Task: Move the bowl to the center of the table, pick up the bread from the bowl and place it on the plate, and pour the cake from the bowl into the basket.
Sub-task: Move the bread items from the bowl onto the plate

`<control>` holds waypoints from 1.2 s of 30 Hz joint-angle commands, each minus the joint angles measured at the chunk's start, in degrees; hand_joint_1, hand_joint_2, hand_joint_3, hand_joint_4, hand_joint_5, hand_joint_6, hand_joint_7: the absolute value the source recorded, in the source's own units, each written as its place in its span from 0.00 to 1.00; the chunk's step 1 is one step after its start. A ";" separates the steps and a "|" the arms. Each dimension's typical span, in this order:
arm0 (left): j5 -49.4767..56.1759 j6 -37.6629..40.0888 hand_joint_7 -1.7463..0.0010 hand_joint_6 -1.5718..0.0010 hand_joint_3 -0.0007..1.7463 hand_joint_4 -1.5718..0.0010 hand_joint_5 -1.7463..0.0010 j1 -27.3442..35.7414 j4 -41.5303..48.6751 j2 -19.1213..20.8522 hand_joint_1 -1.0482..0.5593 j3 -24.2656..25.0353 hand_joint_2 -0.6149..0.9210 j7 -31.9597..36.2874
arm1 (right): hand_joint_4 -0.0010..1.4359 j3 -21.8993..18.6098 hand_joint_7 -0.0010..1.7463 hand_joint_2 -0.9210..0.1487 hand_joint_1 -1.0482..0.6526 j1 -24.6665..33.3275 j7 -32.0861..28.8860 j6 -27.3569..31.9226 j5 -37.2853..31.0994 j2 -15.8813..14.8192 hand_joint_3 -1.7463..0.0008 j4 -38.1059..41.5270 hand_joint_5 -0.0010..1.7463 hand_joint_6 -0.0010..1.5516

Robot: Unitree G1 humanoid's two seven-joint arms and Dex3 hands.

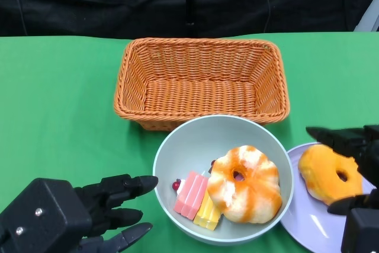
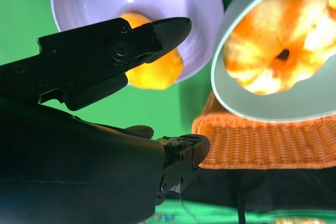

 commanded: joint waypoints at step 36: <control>0.13 1.44 1.00 0.74 0.24 0.83 0.74 0.50 -2.11 -0.43 0.30 -0.39 1.00 0.09 | 0.00 17.68 0.03 0.00 0.19 -10.49 -3.39 -8.53 -2.47 6.46 0.99 10.31 0.36 0.15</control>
